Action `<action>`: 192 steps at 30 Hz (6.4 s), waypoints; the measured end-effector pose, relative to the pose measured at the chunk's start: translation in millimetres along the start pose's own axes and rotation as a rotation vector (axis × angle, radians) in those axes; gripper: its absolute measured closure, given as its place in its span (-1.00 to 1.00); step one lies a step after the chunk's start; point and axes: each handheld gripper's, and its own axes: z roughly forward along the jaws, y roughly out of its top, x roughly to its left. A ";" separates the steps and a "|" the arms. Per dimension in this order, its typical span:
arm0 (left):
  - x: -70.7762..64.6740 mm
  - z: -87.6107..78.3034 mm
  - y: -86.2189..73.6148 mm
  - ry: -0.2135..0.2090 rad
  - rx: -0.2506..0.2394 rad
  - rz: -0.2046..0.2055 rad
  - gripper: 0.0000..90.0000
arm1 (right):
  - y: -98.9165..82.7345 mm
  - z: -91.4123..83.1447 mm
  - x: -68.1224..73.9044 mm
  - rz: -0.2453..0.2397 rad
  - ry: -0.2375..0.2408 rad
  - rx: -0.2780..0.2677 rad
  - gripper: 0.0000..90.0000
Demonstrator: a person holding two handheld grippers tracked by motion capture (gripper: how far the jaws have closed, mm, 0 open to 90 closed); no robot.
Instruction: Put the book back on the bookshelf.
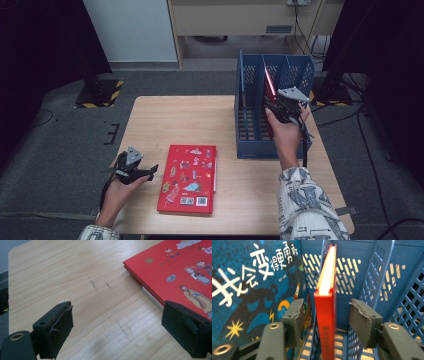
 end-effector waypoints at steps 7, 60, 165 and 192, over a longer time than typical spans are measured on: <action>0.0 0.4 -0.2 0.002 0.002 0.000 -0.79 | -7.0 -5.5 -0.8 0.002 0.013 0.009 0.28; -3.1 0.4 3.1 -0.057 -0.011 -0.039 -0.91 | -50.7 -60.4 20.7 0.067 0.304 -0.008 -0.57; -48.0 31.6 11.1 -0.402 0.090 -0.047 -0.89 | -164.0 -45.7 167.2 -0.103 0.698 0.383 -0.67; -53.6 32.4 13.3 -0.407 0.077 -0.019 -0.87 | -170.5 -27.5 160.0 -0.006 0.732 0.455 -0.75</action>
